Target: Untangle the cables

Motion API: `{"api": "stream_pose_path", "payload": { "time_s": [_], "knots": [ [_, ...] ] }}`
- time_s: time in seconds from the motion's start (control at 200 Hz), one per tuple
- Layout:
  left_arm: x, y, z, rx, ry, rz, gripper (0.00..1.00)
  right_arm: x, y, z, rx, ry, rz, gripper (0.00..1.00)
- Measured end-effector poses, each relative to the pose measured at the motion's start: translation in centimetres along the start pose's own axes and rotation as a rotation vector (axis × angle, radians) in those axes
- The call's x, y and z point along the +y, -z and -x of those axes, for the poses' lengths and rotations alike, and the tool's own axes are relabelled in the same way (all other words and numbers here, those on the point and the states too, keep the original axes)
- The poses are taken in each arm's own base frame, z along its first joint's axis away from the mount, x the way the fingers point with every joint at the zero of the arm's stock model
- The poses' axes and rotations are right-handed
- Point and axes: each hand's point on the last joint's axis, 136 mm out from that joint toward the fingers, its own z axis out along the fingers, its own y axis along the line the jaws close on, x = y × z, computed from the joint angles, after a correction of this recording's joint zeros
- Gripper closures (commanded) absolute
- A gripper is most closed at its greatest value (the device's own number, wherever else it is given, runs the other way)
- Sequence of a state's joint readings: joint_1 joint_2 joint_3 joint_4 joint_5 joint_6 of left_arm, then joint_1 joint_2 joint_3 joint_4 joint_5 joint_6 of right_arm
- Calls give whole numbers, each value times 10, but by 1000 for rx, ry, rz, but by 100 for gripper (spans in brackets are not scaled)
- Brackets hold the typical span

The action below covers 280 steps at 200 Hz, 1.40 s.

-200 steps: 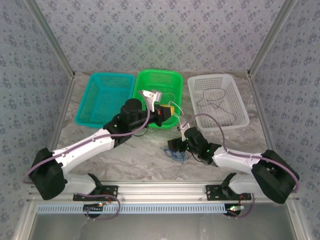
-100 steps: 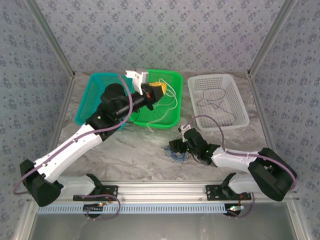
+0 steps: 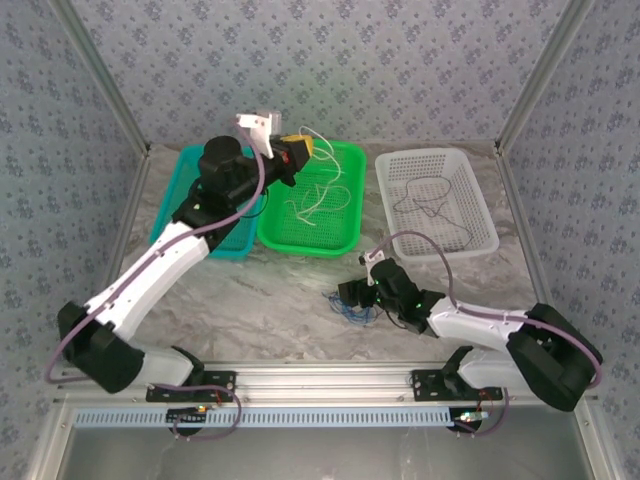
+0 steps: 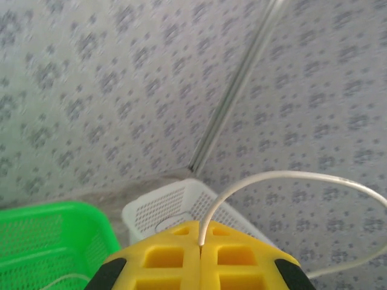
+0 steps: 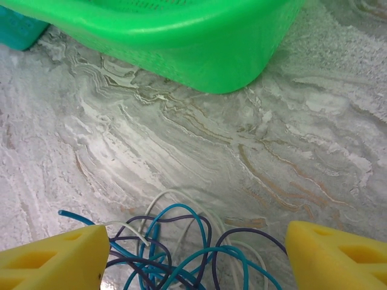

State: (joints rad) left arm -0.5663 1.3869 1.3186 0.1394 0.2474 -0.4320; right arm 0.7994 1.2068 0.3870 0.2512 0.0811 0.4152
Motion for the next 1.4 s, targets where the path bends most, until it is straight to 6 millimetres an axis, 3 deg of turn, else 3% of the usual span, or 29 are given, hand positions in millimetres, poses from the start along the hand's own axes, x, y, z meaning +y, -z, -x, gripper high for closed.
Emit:
{"api": "stream_pose_path", "payload": {
  "time_s": [0.095, 0.145, 0.18, 0.25, 0.31, 0.325, 0.415, 0.51, 0.695, 0.825, 0.924, 1.059, 1.179, 1.399],
  "knots": [
    [41, -23, -27, 64, 61, 49, 97, -1, 4, 2, -5, 0, -7, 21],
    [60, -34, -44, 107, 92, 74, 87, -2, 7, 1, -2, 1, -11, 20],
    [75, -41, -58, 139, 113, 94, 70, -2, 8, 1, -2, 2, -13, 20],
    [99, -53, -88, 217, 163, 140, 28, -3, 13, 2, -6, 1, -20, 20],
    [113, -58, -112, 285, 194, 177, 3, -5, 17, 5, -16, -2, -28, 19],
    [116, -59, -119, 306, 201, 187, 1, -5, 19, 6, -21, -3, -30, 19],
    [125, -56, -145, 392, 223, 243, 1, -8, 27, 9, -41, -7, -42, 18],
    [124, -52, -157, 437, 198, 287, 0, -9, 33, 9, -42, -7, -45, 23],
    [102, -40, -158, 451, 133, 298, 0, -9, 36, -4, 16, 12, -36, 26],
    [87, -19, -158, 433, 107, 276, 0, -9, 37, -12, 49, 17, -26, 28],
    [78, -1, -169, 442, 84, 248, 1, -9, 37, -13, 53, 19, -26, 32],
    [63, 21, -199, 503, 45, 169, 1, -7, 37, -15, 60, 20, -15, 31],
    [50, 36, -230, 584, 4, 95, 8, -10, 38, -18, 71, 18, -23, 30],
    [-3, 54, -296, 770, -134, -102, 24, -25, 43, -19, 51, -36, -59, 27]
  ]
}}
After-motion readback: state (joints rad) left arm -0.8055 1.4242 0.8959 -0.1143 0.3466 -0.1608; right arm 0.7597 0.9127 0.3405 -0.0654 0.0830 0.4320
